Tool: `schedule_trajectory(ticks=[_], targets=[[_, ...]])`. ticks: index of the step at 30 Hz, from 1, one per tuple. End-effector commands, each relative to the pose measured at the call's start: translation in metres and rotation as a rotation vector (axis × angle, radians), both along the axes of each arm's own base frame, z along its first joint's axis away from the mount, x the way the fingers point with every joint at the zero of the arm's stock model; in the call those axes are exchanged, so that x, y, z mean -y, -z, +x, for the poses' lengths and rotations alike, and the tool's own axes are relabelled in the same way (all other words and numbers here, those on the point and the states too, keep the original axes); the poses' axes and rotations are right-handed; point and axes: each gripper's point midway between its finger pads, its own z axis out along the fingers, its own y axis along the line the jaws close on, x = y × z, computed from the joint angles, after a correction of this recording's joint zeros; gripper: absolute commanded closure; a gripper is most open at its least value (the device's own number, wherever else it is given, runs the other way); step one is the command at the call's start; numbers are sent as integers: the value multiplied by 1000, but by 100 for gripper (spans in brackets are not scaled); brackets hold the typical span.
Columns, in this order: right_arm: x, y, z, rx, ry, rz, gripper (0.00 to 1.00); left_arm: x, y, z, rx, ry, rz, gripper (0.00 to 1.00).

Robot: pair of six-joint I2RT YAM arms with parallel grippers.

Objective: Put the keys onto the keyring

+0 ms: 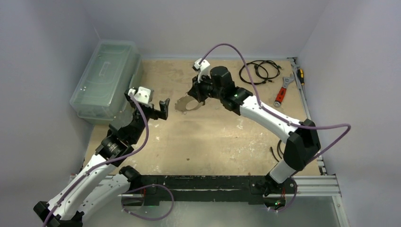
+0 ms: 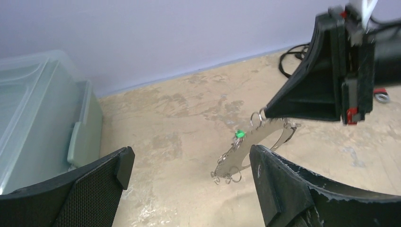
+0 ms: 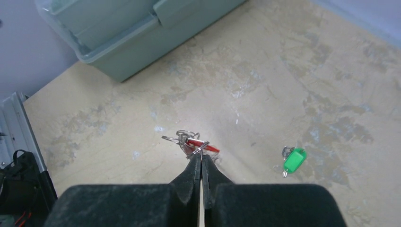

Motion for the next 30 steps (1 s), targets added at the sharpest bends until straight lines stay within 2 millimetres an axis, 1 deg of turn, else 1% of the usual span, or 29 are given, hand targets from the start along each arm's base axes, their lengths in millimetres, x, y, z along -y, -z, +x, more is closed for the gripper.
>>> schedule_trajectory(ticks=[1, 2, 3, 5, 8, 10, 13, 17, 21, 25, 30], targets=[[11, -68, -16, 200, -51, 85, 100, 22, -11, -12, 69, 161, 16, 3], [14, -74, -20, 219, -54, 88, 100, 26, -20, -14, 107, 185, 1, 4], [18, -80, -23, 236, -57, 91, 100, 30, -21, -16, 117, 211, 1, 4], [24, -91, -31, 273, -68, 101, 100, 39, -21, -20, 133, 267, 13, 4], [33, -107, -43, 325, -88, 113, 100, 46, -21, -26, 171, 324, 33, 6], [38, -115, -50, 353, -100, 114, 100, 50, -22, -31, 205, 362, 40, 6], [44, -122, -59, 368, -117, 122, 100, 58, -23, -42, 258, 436, 54, 10], [48, -130, -69, 384, -136, 138, 100, 76, -19, -56, 294, 562, 69, 18], [50, -133, -80, 392, -165, 154, 100, 92, -12, -58, 266, 648, 80, 29], [49, -134, -89, 394, -201, 168, 100, 99, -8, -55, 241, 674, 76, 38], [49, -130, -95, 391, -231, 174, 100, 103, -4, -54, 227, 690, 75, 55]])
